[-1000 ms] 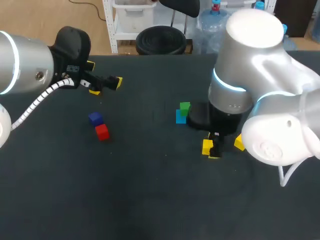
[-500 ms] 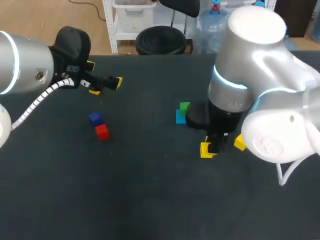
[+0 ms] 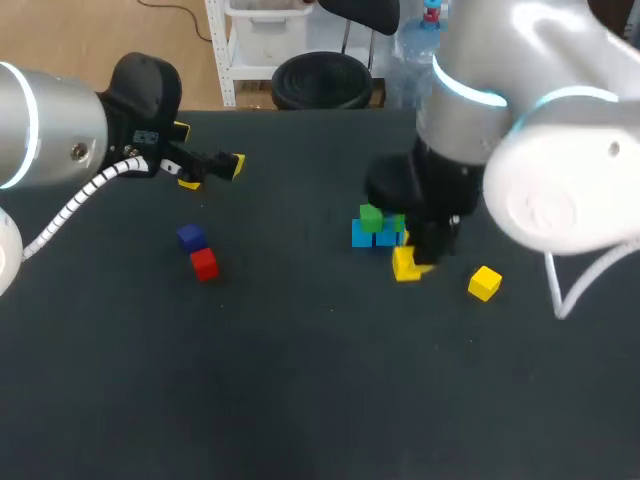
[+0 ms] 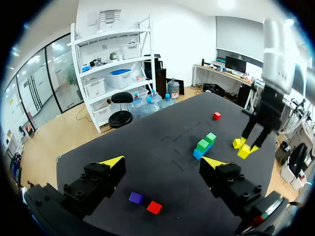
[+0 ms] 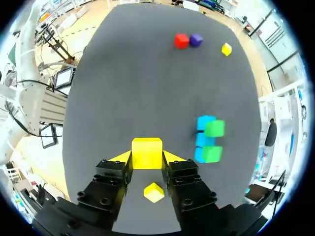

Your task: Place the blue cubes, place green cubes on the blue cubes, place the yellow cubes on the green cubes, then place the red cubes on the yellow cubes, and place purple cube on the red cubes.

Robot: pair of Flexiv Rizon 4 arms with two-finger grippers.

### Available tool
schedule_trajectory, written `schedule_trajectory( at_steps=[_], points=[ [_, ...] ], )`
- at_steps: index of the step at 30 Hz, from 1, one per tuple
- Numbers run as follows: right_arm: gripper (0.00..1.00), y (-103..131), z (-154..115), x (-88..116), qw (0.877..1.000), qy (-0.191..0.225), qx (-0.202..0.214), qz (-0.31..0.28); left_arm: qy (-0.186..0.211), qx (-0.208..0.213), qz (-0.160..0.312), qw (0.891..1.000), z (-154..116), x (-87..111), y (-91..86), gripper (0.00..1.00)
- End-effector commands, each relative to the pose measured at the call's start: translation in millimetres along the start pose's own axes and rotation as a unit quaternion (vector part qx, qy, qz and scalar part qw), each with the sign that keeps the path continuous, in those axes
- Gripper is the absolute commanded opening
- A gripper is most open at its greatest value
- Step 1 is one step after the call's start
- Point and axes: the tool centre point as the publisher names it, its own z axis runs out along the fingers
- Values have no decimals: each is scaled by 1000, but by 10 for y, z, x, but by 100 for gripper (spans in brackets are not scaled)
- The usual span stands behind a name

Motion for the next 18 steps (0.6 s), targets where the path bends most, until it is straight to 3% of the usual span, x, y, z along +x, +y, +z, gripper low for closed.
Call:
schedule_trajectory(
  at_steps=[1,12,18],
  points=[
    [0,-115,-240,-110,1000,3,-3,-1,-1,-1,0,1000,9,4,-1,100],
    [0,-525,-308,-149,998,34,-1,46,-1,-1,0,1000,9,4,-1,100],
    [0,-669,-172,-178,998,40,-7,53,-1,-1,0,1000,9,4,-1,100]
  ],
)
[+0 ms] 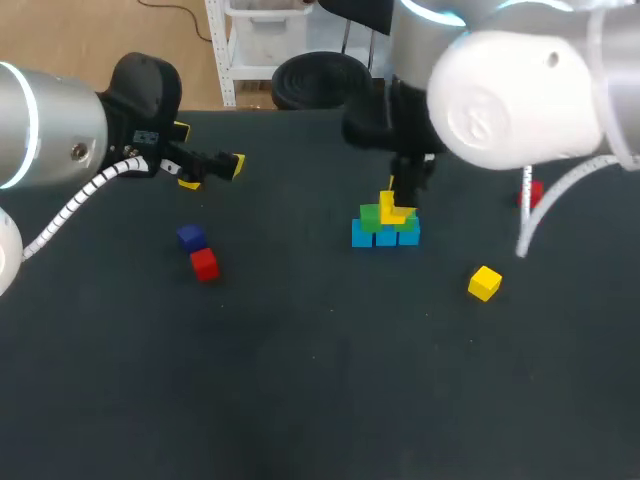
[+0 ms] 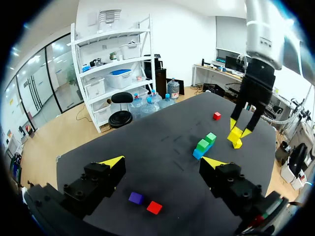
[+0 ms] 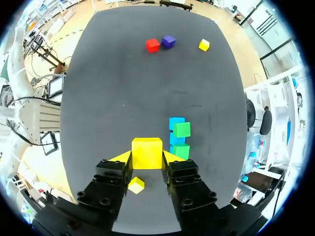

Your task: Place the blue cubes, place green cubes on the blue cubes, place the yellow cubes on the green cubes, then place the red cubes on the yellow cubes, and place purple cube on the red cubes.

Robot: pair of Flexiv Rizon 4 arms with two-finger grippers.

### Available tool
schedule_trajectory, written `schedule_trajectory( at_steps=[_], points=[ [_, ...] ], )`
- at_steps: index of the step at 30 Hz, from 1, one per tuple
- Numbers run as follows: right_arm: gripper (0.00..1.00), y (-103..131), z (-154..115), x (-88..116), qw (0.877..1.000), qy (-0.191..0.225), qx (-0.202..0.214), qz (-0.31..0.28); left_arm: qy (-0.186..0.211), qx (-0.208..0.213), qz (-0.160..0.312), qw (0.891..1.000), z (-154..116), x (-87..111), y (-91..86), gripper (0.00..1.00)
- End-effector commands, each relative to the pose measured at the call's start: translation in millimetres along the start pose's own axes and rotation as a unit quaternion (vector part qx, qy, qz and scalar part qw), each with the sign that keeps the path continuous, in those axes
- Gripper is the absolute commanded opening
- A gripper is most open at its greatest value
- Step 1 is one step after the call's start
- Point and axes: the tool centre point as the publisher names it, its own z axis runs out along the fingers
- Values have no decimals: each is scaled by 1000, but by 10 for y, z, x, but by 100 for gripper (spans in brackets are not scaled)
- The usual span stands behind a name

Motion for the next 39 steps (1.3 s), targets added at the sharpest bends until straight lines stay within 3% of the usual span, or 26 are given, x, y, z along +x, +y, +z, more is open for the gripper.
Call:
schedule_trajectory(
  at_steps=[1,17,39],
  points=[
    [0,-163,135,-68,1000,13,-16,4,-1,-1,0,1000,9,3,-1,100],
    [0,-491,350,45,1000,3,-18,13,-1,-1,0,1000,9,3,-1,100],
    [0,-582,558,144,999,13,-25,22,-1,-1,0,1000,9,3,-1,100]
  ],
)
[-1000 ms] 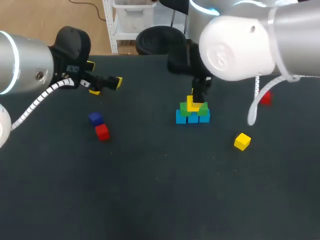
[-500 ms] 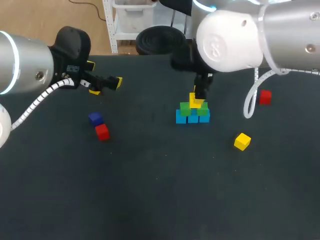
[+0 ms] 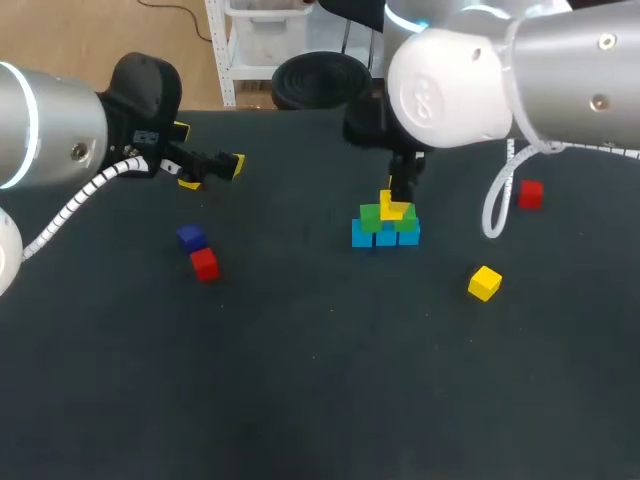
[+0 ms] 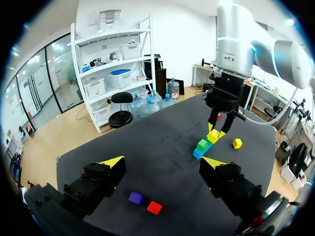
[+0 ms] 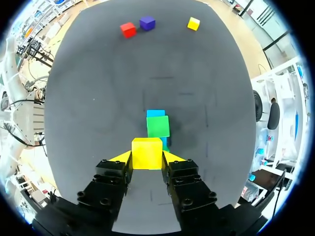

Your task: Place the blue cubes, place green cubes on the blue cubes, place the yellow cubes on the green cubes, then place the red cubes on the yellow cubes, and place purple cube on the red cubes.

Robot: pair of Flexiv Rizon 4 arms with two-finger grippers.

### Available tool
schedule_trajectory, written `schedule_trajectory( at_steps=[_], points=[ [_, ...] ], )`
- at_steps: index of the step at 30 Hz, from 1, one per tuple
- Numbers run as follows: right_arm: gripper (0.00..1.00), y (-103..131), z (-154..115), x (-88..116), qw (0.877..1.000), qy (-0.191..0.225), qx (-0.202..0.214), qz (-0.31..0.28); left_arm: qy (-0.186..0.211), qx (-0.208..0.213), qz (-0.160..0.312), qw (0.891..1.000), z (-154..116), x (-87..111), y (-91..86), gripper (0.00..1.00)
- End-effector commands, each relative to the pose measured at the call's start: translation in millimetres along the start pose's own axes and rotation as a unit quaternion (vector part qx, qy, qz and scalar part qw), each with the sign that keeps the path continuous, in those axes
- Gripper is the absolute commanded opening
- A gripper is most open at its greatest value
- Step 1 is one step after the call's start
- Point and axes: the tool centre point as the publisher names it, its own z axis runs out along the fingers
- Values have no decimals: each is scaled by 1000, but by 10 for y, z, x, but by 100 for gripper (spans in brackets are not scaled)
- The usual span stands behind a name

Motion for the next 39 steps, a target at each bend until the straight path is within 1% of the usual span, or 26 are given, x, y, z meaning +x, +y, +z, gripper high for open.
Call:
schedule_trajectory(
  at_steps=[1,8,11,25,39],
  points=[
    [0,-14,16,7,1000,1,1,1,-1,-1,0,1000,9,3,-1,100],
    [0,-48,63,40,1000,5,-1,7,-1,-1,0,1000,9,3,-1,100],
    [0,-52,69,41,1000,-2,-2,9,-1,-1,0,1000,9,3,-1,100],
    [0,-138,90,-9,1000,-9,-1,6,-1,-1,0,1000,9,3,-1,100],
    [0,-168,140,-18,1000,-9,-5,6,-1,-1,0,1000,9,3,-1,100]
  ],
)
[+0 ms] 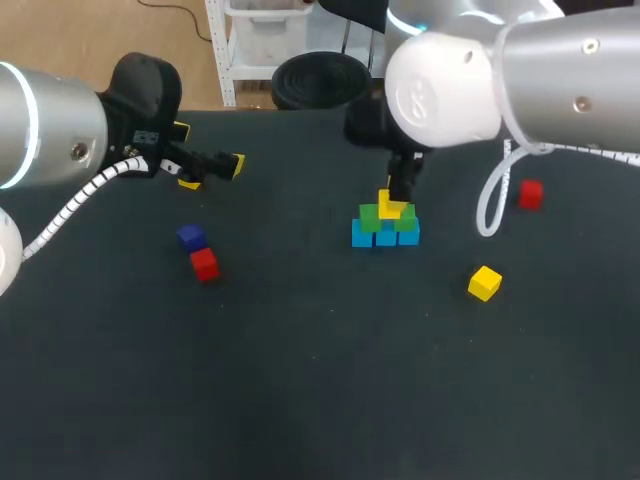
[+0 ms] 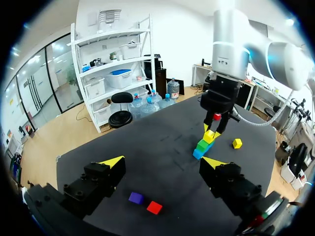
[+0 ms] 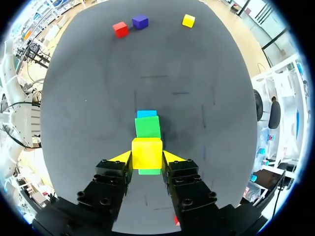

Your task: Place the blue cubes, place green cubes on the blue cubes, place the yellow cubes on the green cubes, then place the red cubes on the yellow cubes, and place purple cube on the red cubes.

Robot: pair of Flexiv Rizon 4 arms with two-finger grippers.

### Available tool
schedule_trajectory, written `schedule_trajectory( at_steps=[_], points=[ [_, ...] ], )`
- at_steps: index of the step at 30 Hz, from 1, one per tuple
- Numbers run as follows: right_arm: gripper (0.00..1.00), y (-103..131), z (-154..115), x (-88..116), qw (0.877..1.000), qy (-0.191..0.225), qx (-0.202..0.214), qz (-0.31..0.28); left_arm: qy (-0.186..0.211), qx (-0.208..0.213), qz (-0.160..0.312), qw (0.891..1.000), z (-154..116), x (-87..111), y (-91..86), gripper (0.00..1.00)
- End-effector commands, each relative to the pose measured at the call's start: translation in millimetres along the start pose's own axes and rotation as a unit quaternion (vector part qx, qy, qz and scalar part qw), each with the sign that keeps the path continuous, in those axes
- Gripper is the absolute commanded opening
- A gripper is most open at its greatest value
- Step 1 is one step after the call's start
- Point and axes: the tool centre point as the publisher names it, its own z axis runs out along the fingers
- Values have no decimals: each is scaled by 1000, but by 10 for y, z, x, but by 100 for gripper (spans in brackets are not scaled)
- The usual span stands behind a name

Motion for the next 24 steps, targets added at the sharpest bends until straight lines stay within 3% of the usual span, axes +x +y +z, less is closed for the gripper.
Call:
schedule_trajectory(
  at_steps=[1,5,8,9,10,24],
  points=[
    [0,-26,15,-12,1000,0,-3,0,-1,-1,0,1000,9,3,-1,100],
    [0,-24,30,-11,1000,0,-4,1,-1,-1,0,1000,9,3,-1,100],
    [44,-23,34,-11,1000,0,-6,0,-1,-1,0,1000,9,3,-1,100],
    [94,-23,35,-11,1000,0,-6,-1,-1,-1,0,1000,9,3,-1,100],
    [100,-24,36,-11,1000,0,-6,-1,-1,-1,0,1000,9,3,-1,100],
    [100,-6,-2,17,1000,-10,-6,1,-1,-1,0,1000,9,3,-1,100]
  ],
)
